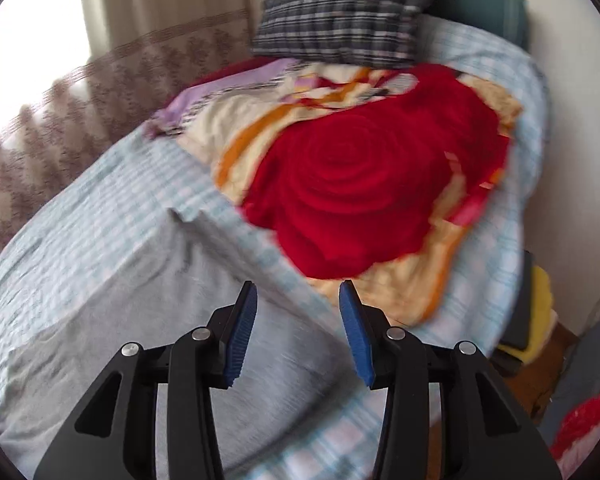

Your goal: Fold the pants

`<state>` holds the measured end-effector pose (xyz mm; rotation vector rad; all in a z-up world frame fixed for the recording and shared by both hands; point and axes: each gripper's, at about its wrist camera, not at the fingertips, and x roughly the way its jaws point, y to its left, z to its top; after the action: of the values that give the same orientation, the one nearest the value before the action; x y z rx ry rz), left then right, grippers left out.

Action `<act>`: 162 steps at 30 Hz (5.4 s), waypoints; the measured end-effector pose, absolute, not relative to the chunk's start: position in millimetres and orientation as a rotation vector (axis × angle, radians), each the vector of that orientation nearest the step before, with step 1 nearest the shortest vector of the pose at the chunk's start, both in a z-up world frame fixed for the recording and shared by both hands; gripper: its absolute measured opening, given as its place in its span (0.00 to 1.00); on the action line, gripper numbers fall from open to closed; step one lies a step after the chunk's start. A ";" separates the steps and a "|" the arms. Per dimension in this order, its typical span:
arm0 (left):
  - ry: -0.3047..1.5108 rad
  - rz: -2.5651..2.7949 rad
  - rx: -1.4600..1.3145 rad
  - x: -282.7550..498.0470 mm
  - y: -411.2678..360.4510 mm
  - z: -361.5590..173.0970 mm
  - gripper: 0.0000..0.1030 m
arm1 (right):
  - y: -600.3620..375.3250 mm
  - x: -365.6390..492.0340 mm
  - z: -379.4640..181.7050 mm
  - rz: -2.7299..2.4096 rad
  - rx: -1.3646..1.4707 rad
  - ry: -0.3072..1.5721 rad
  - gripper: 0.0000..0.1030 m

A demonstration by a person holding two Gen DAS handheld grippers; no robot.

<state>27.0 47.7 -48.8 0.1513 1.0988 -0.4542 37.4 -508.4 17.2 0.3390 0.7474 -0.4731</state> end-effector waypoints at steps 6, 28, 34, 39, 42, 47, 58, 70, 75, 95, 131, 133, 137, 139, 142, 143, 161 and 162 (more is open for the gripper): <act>1.099 -0.454 0.159 30.1 38.3 -42.8 0.72 | -502.6 104.1 1.7 -0.280 0.297 0.838 0.43; 1.109 -0.466 0.166 55.9 6.4 -39.6 0.76 | -491.5 176.8 -41.2 -0.143 0.115 1.030 0.22; 1.099 -0.467 0.172 61.4 3.2 -38.3 0.76 | -484.5 159.2 -25.3 -0.261 0.060 0.961 0.07; 1.096 -0.482 0.168 67.9 -0.1 -42.5 0.76 | -501.3 159.7 -35.7 -0.324 0.105 0.982 0.07; 1.141 -0.493 0.162 67.0 -4.1 -56.9 0.76 | -500.0 160.1 -40.5 -0.343 0.080 0.968 0.12; 1.151 -0.537 0.152 50.1 -9.7 -63.0 0.76 | -508.0 143.5 -27.6 -0.396 0.110 0.900 0.47; 1.157 -0.548 0.114 35.4 -5.0 -65.1 0.76 | -413.9 110.3 3.5 -0.209 0.104 0.848 0.55; 1.082 -0.553 0.080 22.5 1.6 -64.5 0.76 | -217.1 98.3 -47.6 0.266 0.017 1.130 0.55; 1.066 -0.579 0.061 17.7 8.0 -63.8 0.76 | -198.3 68.9 -64.0 0.258 -0.090 1.165 0.56; 1.112 -0.383 0.101 13.6 40.4 -64.0 0.78 | -187.4 18.0 -31.0 0.262 -0.083 1.033 0.57; 1.073 -0.592 0.268 45.2 -115.3 -58.9 0.87 | -406.2 16.6 -38.6 -0.125 0.211 1.040 0.59; 1.078 -0.583 0.304 43.2 -119.6 -67.0 0.88 | -410.4 14.8 -35.3 -0.103 0.231 1.027 0.58; 1.094 -0.589 0.310 47.0 -122.3 -65.1 0.88 | -434.7 3.1 -25.8 -0.106 0.354 0.972 0.58; 1.097 -0.594 0.324 48.1 -125.8 -63.1 0.88 | -453.3 -6.5 -21.6 -0.125 0.437 0.934 0.58; 1.085 -0.620 0.343 47.9 -133.6 -55.9 0.88 | -481.8 -23.8 -17.2 -0.198 0.530 0.873 0.58; 1.079 -0.633 0.347 47.3 -137.7 -52.9 0.88 | -492.0 -27.9 -16.6 -0.218 0.556 0.856 0.58; 1.025 -0.737 0.308 66.0 -197.4 -19.6 0.88 | -552.8 -13.2 -52.3 -0.263 0.786 0.795 0.41; 1.027 -0.740 0.300 68.4 -200.0 -19.4 0.88 | -553.2 -12.4 -53.6 -0.266 0.786 0.794 0.39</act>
<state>68.4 -200.0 -19.4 0.3001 1.0271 -0.7401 -12.4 -553.2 -53.6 0.7862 0.7942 -0.2663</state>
